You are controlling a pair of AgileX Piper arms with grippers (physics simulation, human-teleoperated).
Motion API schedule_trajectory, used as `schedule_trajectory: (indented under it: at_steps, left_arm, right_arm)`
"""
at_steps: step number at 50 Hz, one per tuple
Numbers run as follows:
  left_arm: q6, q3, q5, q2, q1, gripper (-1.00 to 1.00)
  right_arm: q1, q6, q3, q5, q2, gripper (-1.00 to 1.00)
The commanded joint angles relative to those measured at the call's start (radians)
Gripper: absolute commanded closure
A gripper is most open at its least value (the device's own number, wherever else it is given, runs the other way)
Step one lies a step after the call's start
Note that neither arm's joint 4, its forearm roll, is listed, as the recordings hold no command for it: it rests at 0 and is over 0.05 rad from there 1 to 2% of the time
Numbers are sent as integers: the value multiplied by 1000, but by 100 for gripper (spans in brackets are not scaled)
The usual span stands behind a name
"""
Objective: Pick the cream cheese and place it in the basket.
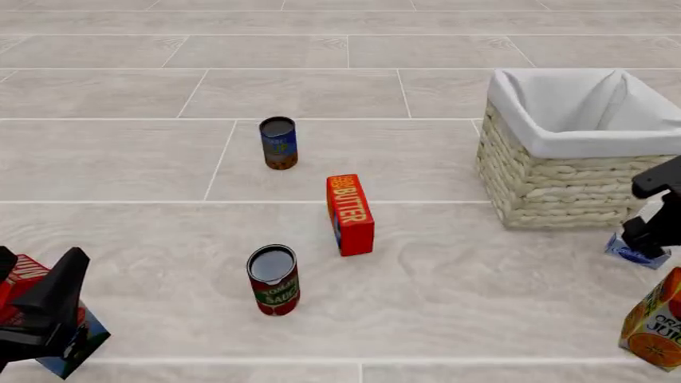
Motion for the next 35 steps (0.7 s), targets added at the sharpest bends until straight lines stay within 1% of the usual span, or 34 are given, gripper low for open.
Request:
schedule_trajectory:
  at_steps: [1, 13, 18, 22, 25, 30, 34, 35]
  left_arm:
    - [3, 3, -12, 12, 2, -100]
    - [7, 9, -34, 31, 11, -100]
    - [8, 13, -46, 41, 14, -100]
    - [11, 18, -62, 55, 18, -100]
    - [10, 20, -67, 60, 22, -100]
    - [12, 25, -80, 72, 23, -100]
    - [13, 26, -78, 71, 22, -100]
    - [15, 26, -77, 70, 22, -100]
  right_arm:
    - [-1, -13, -2, -53, 57, -100]
    - [12, -28, -6, -94, 118, -100]
    - [16, -30, -14, -95, 131, -100]
    - [5, -61, -6, -108, 145, -100]
    - [7, -53, -16, -106, 152, -100]
    - [4, -66, -17, -121, 174, -100]
    - [2, -65, -28, -123, 188, -100]
    - [0, -75, -25, -127, 189, -100]
